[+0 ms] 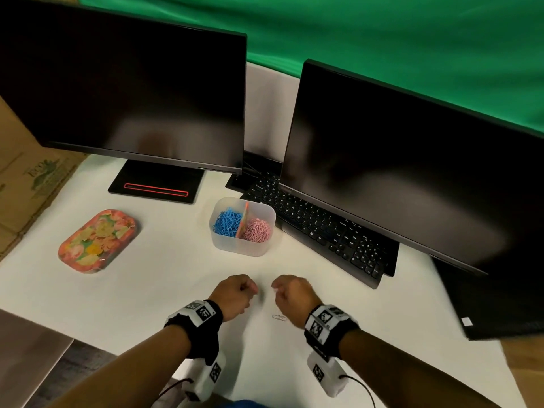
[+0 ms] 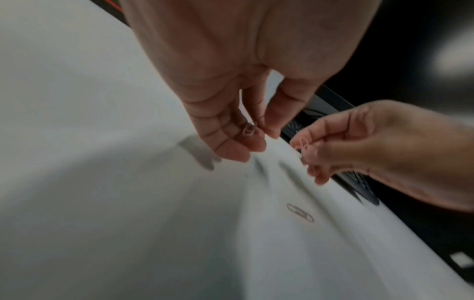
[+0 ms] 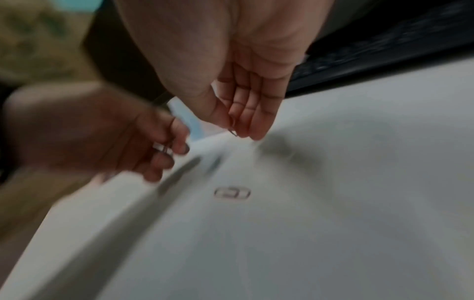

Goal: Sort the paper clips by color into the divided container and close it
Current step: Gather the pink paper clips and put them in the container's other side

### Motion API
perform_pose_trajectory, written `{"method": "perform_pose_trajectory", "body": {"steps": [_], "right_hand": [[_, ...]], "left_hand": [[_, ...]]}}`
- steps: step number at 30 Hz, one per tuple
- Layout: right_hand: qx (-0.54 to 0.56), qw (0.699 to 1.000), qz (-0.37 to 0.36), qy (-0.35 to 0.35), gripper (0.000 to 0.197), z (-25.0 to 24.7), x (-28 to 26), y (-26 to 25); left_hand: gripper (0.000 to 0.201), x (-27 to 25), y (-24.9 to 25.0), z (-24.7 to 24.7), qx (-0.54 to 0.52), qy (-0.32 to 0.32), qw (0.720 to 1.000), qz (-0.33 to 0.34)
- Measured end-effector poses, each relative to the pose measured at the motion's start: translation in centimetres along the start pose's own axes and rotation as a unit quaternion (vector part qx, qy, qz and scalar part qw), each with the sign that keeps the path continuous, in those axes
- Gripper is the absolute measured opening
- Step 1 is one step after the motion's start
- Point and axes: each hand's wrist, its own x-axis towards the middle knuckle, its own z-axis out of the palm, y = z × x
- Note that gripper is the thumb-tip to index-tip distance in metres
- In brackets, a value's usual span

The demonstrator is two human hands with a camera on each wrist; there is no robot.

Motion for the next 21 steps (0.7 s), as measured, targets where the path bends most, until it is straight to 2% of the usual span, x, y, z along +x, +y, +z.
{"method": "perform_pose_trajectory", "body": {"steps": [3, 6, 9, 14, 15, 17, 19, 21], "right_hand": [[0.086, 0.990, 0.083, 0.079, 0.027, -2.3, -0.4, 2.0], [0.078, 0.987, 0.105, 0.094, 0.029, -3.3, -0.7, 3.5], [0.089, 0.986, 0.102, 0.093, 0.029, -3.6, -1.0, 3.9], [0.121, 0.987, 0.067, 0.084, 0.024, -4.4, 0.1, 1.4], [0.119, 0.987, 0.062, 0.087, 0.024, -4.8, 0.6, 0.6], [0.120, 0.986, 0.054, 0.101, 0.022, -5.7, 1.9, -1.2], [0.147, 0.979, 0.054, 0.132, 0.020, -6.8, 3.5, -2.9], [0.166, 0.971, 0.066, 0.159, 0.020, -7.7, 5.1, -4.5]], "left_hand": [[0.010, 0.4, 0.9, 1.7, 0.093, -0.045, 0.993, 0.053], [0.012, 0.6, 1.5, 4.1, 0.224, -0.085, 0.963, 0.119], [0.017, 0.7, 1.9, 5.3, 0.331, -0.072, 0.929, 0.150], [0.016, 0.6, 2.0, 5.4, 0.385, -0.074, 0.908, 0.149], [0.018, 0.5, 2.0, 5.3, 0.380, -0.076, 0.912, 0.138], [0.019, 0.5, 2.3, 4.2, 0.319, -0.060, 0.940, 0.104], [0.013, 0.6, 3.1, 2.4, 0.204, -0.020, 0.977, 0.058], [0.012, 1.2, 4.4, -0.1, 0.062, 0.031, 0.997, 0.030]]}}
